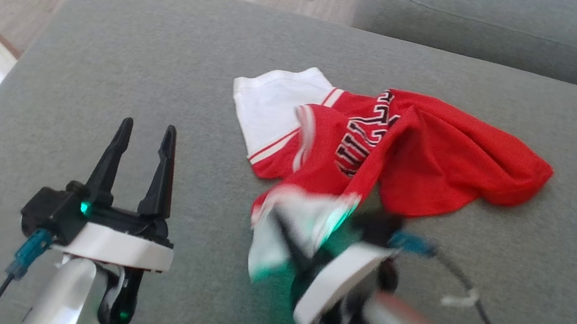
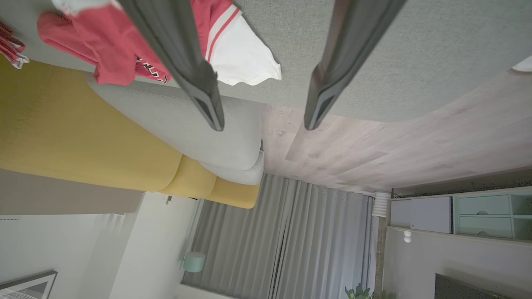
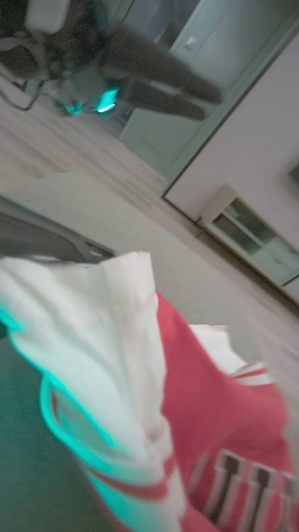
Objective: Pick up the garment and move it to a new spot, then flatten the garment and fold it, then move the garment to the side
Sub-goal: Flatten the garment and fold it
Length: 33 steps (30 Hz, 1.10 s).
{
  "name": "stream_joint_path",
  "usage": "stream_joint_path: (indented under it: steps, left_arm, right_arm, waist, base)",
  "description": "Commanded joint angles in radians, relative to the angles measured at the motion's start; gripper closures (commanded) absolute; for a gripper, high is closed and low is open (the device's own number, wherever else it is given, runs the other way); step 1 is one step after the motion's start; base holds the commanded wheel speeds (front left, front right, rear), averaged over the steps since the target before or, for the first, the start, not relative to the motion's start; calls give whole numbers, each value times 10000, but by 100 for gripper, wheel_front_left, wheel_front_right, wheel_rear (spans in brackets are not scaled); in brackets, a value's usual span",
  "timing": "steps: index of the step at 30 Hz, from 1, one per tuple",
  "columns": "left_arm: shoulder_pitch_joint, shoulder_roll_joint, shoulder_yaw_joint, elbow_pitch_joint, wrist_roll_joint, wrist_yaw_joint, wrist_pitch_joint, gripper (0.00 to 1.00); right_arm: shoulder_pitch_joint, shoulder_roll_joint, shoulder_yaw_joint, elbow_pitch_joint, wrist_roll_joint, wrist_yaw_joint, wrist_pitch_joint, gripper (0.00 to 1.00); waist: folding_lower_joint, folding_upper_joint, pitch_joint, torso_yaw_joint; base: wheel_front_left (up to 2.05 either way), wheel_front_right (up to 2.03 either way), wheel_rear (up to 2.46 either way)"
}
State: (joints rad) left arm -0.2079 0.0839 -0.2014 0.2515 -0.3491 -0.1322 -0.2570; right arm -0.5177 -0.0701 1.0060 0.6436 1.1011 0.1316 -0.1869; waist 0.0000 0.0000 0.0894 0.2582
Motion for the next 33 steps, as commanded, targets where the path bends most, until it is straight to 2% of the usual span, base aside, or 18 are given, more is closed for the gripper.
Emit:
stream_joint_path:
  steps: [1, 5, 9, 13, 20, 25, 29, 33]
  left_arm:
    - [-237, 165, 381, -358, 139, 16, -47, 0]
    - [-258, 164, 355, -367, 160, 16, -47, 0]
    - [-313, 171, 422, -393, 169, 16, -47, 0]
    - [-370, 139, 494, -445, 203, 16, -47, 0]
    - [-416, 122, 626, -524, 250, 16, -47, 0]
    - [-452, 118, 634, -536, 262, 16, -47, 0]
    - [-502, 90, 596, -539, 268, 16, -47, 0]
    - [-510, 37, 560, -516, 214, 16, -47, 0]
  right_arm:
    - [-189, 199, 368, -189, -73, -9, 153, 0]
    - [-313, 199, 1077, 330, -580, -9, 474, 0]
    - [-700, 21, 913, 907, -1177, -9, 209, 0]
    - [-963, -675, 284, 967, -1474, -9, -139, 0]
    - [-864, -1866, -1517, 365, -1496, -9, -485, 0]
    - [-624, -2227, -2667, 42, -1715, -9, -597, 0]
    - [-305, -2412, -3942, -166, -2787, -9, -717, 0]
    - [420, -2144, -5699, -821, -4607, -9, -743, 0]
  waist:
    - [0, 0, -13, -186]
    - [0, 0, -66, -563]
    - [0, 0, -94, -967]
    - [0, 0, -81, -1328]
    - [0, 0, -15, -1952]
    - [0, 0, 24, -2208]
    - [0, 0, 59, -2339]
    - [0, 0, 175, -2372]
  base:
    - [0, 0, 0]
    - [0, 0, 0]
    - [0, 0, 0]
    - [0, 0, 0]
    - [0, 0, 0]
    - [0, 0, 0]
    - [0, 0, 0]
    - [0, 0, 0]
